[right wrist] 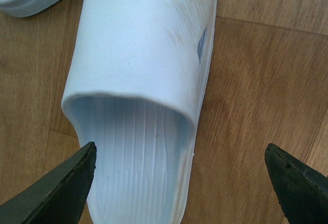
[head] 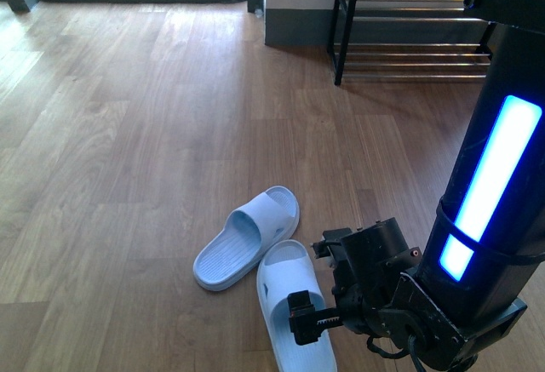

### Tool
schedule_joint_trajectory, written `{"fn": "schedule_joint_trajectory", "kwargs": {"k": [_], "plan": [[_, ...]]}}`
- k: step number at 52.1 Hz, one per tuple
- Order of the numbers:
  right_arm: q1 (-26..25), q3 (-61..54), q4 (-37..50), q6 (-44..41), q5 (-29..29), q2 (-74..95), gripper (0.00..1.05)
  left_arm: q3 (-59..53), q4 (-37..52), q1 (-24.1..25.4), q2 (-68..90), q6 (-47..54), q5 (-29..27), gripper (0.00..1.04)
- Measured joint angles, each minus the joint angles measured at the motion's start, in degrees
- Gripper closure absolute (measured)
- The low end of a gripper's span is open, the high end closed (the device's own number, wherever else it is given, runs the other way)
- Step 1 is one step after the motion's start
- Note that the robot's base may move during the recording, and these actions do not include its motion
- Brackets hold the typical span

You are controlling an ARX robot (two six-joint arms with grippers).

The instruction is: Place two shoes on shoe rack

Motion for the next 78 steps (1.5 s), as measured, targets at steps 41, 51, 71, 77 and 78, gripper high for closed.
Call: {"fn": "schedule_joint_trajectory", "kwargs": {"k": [41,51,71,77,78], "plan": [[0.44,-1.33,0.68,-0.44,2.1,0.44,0.09,0.0,0.0,0.0,0.0,0.0,0.0,0.09],[-1.09,-4.42,1.51,-2.21,2.01,-2.89,0.09,0.0,0.0,0.0,0.0,0.0,0.0,0.09],[-7.28,-14.12,-1.29,-10.47,5.09,-18.23,0.09,0.0,0.0,0.0,0.0,0.0,0.0,0.09],[-8.55,-17.09,-2.38,-13.44,5.38,-24.68,0.09,0.0,0.0,0.0,0.0,0.0,0.0,0.09],[-8.59,-17.33,-2.49,-13.68,5.35,-25.22,0.09,0.0,0.0,0.0,0.0,0.0,0.0,0.09]]}}
